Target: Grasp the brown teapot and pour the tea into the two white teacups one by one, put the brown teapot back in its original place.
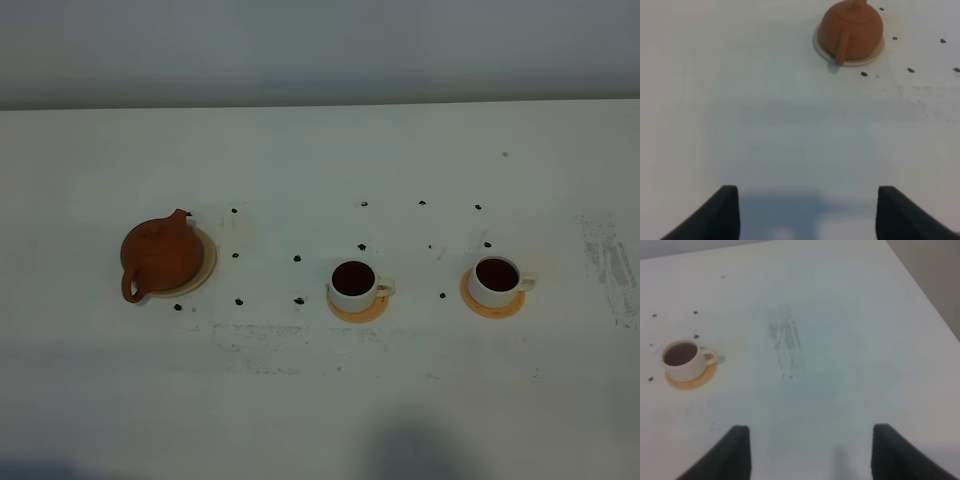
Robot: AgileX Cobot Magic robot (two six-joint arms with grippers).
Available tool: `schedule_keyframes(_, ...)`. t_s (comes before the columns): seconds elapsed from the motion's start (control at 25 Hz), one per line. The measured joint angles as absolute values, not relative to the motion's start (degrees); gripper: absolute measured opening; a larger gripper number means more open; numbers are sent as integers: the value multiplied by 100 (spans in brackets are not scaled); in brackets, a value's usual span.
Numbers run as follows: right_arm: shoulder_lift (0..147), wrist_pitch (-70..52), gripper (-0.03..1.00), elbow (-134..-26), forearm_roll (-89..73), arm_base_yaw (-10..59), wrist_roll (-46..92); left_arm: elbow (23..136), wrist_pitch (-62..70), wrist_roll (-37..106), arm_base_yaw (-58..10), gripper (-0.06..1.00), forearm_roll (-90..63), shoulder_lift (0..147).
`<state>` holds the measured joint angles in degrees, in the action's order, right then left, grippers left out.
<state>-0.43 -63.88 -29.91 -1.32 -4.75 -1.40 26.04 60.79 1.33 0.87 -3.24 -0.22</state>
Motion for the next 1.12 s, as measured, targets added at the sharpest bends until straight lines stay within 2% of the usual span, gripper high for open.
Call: schedule_keyframes(1.12, -43, -6388, 51, -2991, -132, -475, -136, 2604, 6079, 57, 18, 55, -245, -22)
